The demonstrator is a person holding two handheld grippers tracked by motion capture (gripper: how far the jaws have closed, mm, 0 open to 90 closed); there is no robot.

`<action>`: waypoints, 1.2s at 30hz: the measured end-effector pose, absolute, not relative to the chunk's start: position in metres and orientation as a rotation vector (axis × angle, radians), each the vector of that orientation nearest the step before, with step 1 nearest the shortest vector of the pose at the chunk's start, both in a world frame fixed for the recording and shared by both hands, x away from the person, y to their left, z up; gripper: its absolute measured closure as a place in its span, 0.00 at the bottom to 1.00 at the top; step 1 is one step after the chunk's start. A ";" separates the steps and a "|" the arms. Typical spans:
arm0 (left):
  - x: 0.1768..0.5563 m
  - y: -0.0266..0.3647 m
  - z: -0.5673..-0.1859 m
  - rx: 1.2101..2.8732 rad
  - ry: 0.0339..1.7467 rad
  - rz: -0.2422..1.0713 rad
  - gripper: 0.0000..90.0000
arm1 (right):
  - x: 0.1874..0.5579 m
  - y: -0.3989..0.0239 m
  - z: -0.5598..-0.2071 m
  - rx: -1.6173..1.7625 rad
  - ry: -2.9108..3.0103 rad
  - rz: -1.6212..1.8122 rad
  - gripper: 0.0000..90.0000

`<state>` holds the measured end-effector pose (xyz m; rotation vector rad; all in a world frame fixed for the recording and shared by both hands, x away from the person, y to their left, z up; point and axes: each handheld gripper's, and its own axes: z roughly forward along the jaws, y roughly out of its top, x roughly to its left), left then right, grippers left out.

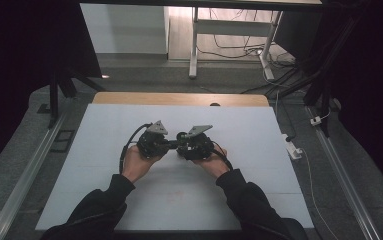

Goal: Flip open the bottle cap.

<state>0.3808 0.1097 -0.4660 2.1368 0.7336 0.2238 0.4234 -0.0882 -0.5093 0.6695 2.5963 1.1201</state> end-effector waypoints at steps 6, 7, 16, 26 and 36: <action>0.381 0.109 -0.466 2.138 0.736 0.229 0.99 | 0.424 -0.088 -0.509 0.676 2.597 1.119 0.59; 0.380 0.109 -0.465 2.128 0.736 0.238 0.99 | 0.423 -0.088 -0.509 0.668 2.598 1.114 0.59; 0.385 0.111 -0.460 2.106 0.763 0.232 0.99 | 0.423 -0.088 -0.509 0.667 2.599 1.107 0.59; 0.393 0.111 -0.454 2.092 0.776 0.229 0.99 | 0.424 -0.089 -0.510 0.682 2.596 1.125 0.59; 0.403 0.108 -0.447 2.096 0.795 0.259 0.99 | 0.424 -0.088 -0.510 0.654 2.596 1.108 0.59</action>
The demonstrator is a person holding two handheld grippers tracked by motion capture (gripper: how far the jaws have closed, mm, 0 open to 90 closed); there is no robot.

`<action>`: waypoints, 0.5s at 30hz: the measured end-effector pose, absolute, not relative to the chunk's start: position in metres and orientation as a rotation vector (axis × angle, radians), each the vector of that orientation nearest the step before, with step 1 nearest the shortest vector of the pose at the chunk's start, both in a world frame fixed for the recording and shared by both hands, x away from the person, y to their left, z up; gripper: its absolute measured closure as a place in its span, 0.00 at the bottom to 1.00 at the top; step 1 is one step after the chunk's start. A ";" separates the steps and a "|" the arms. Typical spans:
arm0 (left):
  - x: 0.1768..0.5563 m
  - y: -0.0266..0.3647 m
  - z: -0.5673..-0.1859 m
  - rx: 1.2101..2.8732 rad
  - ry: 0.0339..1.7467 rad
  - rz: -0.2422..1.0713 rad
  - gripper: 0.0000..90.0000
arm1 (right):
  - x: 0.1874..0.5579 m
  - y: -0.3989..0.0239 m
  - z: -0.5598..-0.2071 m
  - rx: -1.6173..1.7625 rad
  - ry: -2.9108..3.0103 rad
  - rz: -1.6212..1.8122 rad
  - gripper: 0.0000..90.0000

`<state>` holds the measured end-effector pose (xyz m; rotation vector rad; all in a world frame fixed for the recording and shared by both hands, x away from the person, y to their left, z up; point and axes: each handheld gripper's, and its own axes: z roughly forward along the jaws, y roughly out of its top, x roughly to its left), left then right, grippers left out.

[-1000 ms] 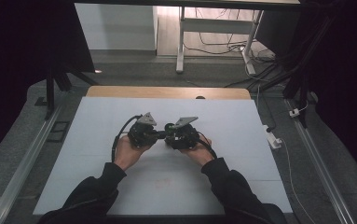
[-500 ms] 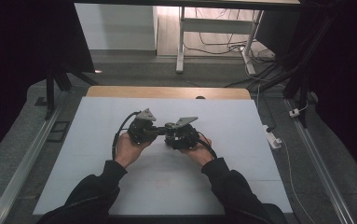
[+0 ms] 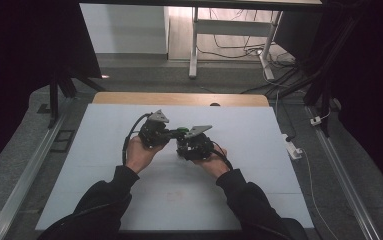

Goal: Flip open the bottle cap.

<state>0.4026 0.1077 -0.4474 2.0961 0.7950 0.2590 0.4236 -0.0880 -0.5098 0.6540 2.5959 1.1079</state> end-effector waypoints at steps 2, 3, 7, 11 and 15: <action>0.405 0.108 -0.447 2.097 0.800 0.261 0.99 | 0.423 -0.088 -0.510 0.659 2.597 1.110 0.59; 0.406 0.108 -0.446 2.093 0.808 0.264 0.99 | 0.423 -0.088 -0.510 0.659 2.597 1.110 0.59; 0.412 0.109 -0.445 2.096 0.834 0.276 0.99 | 0.423 -0.088 -0.510 0.661 2.598 1.112 0.59; 0.417 0.110 -0.446 2.103 0.844 0.276 0.99 | 0.423 -0.088 -0.510 0.660 2.598 1.116 0.59; 0.416 0.110 -0.448 2.116 0.839 0.274 0.98 | 0.424 -0.089 -0.511 0.651 2.597 1.125 0.58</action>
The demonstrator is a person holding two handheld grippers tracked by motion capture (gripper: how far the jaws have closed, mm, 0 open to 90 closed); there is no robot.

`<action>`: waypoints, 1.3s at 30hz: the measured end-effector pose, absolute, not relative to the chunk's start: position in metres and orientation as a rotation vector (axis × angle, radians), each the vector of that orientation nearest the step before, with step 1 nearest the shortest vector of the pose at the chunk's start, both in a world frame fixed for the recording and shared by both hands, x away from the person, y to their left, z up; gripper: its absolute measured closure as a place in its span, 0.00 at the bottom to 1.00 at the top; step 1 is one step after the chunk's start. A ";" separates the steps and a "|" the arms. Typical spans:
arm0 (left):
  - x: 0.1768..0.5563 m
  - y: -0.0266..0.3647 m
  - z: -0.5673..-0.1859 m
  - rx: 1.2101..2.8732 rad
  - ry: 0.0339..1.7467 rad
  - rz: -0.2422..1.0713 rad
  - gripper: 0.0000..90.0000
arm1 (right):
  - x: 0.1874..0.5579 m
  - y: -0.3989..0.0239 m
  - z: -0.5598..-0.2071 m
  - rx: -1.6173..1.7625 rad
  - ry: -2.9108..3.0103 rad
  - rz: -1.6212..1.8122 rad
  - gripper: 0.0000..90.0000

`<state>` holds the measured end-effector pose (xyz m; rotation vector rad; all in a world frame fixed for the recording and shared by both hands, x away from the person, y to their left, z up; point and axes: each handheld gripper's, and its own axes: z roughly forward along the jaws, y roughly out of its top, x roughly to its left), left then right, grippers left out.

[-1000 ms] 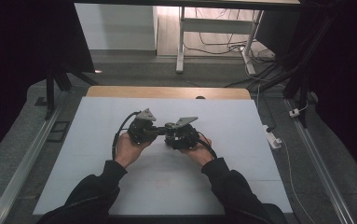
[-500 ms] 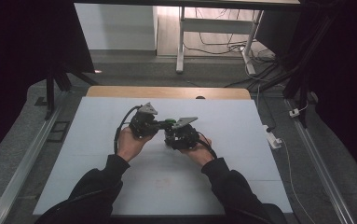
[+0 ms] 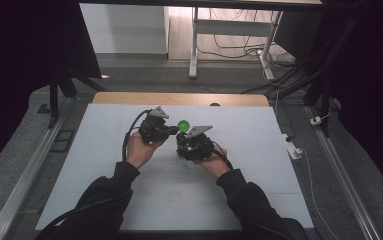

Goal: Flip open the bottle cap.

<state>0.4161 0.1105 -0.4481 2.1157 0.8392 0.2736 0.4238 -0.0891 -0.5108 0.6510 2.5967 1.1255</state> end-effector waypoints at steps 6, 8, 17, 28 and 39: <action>0.411 0.112 -0.445 2.117 0.824 0.266 0.89 | 0.425 -0.090 -0.511 0.653 2.603 1.129 0.58; 0.409 0.113 -0.444 2.115 0.822 0.264 0.84 | 0.425 -0.090 -0.511 0.666 2.605 1.135 0.58; 0.398 0.121 -0.441 2.098 0.809 0.247 0.64 | 0.426 -0.092 -0.513 0.694 2.601 1.121 0.46; 0.378 0.132 -0.446 2.131 0.771 0.221 0.38 | 0.419 -0.094 -0.505 0.729 2.615 1.126 0.30; 0.361 0.148 -0.451 2.121 0.802 0.157 0.18 | 0.403 -0.097 -0.497 0.725 2.644 1.132 0.16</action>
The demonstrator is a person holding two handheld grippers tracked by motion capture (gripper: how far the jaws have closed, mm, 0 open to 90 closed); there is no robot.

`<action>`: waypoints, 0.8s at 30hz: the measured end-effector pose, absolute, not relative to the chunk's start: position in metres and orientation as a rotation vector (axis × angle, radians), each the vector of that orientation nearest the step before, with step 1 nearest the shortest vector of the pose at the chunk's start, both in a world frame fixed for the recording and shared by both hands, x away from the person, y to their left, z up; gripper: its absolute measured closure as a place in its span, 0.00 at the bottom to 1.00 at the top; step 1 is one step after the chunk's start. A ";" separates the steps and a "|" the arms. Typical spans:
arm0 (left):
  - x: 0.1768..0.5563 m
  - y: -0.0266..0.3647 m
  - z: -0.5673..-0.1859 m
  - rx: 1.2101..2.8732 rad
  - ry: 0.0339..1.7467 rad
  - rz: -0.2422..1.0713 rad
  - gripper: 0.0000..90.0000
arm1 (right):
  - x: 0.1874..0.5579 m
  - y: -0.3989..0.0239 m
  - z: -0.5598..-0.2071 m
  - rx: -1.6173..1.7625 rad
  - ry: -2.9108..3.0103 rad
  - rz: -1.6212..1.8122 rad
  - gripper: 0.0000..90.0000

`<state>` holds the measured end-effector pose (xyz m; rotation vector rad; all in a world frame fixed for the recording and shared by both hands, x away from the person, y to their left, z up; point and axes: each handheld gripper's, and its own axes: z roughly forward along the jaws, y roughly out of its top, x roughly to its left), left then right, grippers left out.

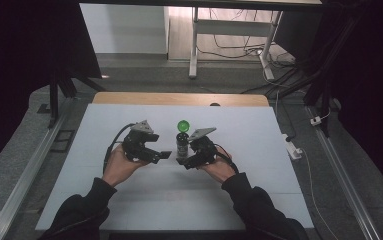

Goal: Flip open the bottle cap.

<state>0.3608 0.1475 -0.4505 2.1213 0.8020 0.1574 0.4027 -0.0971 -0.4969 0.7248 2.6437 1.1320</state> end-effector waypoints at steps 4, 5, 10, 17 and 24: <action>0.352 0.155 -0.451 2.117 0.822 0.148 0.14 | 0.397 -0.102 -0.490 0.758 2.643 1.170 0.13; 0.350 0.157 -0.451 2.114 0.824 0.141 0.13 | 0.396 -0.104 -0.489 0.764 2.646 1.175 0.13; 0.337 0.165 -0.450 2.109 0.839 0.131 0.09 | 0.388 -0.109 -0.483 0.785 2.669 1.180 0.06; 0.317 0.179 -0.448 2.082 0.853 0.117 0.03 | 0.373 -0.120 -0.478 0.808 2.677 1.190 0.01; 0.296 0.194 -0.448 2.024 0.878 0.119 0.00 | 0.356 -0.136 -0.470 0.812 2.650 1.214 0.00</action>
